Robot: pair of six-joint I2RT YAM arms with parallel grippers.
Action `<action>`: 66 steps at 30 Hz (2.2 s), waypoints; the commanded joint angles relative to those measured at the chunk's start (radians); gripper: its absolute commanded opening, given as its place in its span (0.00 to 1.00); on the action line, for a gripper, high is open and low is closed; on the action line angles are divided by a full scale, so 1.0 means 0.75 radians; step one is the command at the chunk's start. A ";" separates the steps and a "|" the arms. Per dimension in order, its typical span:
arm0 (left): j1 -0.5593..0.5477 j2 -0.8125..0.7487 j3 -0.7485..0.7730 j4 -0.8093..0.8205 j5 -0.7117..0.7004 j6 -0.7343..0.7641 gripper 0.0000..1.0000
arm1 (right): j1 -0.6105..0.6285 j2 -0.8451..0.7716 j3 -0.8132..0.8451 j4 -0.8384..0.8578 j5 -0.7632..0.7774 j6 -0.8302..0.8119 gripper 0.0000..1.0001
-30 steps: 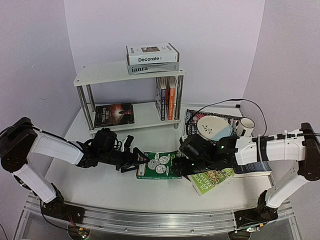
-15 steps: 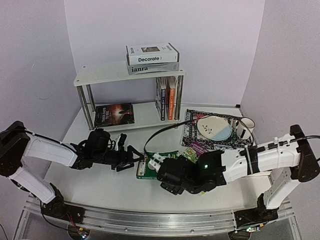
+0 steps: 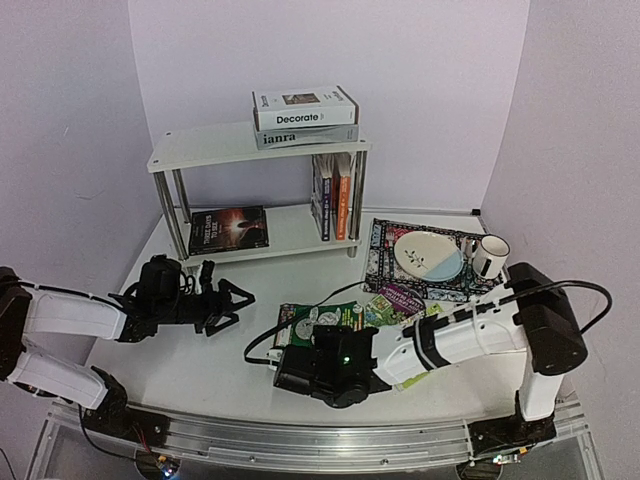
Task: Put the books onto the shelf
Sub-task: Adjust the book at the center of the board, then pick up the book from the center of the board.
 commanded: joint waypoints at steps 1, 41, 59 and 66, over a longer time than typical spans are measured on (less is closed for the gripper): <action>0.078 -0.044 -0.044 0.031 0.072 -0.017 0.89 | 0.003 0.114 0.069 -0.034 0.144 -0.124 0.80; 0.097 -0.141 -0.043 0.003 0.104 0.077 0.89 | -0.048 -0.653 -0.761 0.704 -0.202 2.499 0.89; 0.095 -0.066 -0.003 -0.007 0.116 0.127 0.89 | -0.087 -0.354 -0.922 1.330 -0.186 2.681 0.94; 0.095 -0.053 0.011 -0.009 0.113 0.135 0.89 | -0.103 -0.257 -0.931 1.402 -0.205 2.735 0.93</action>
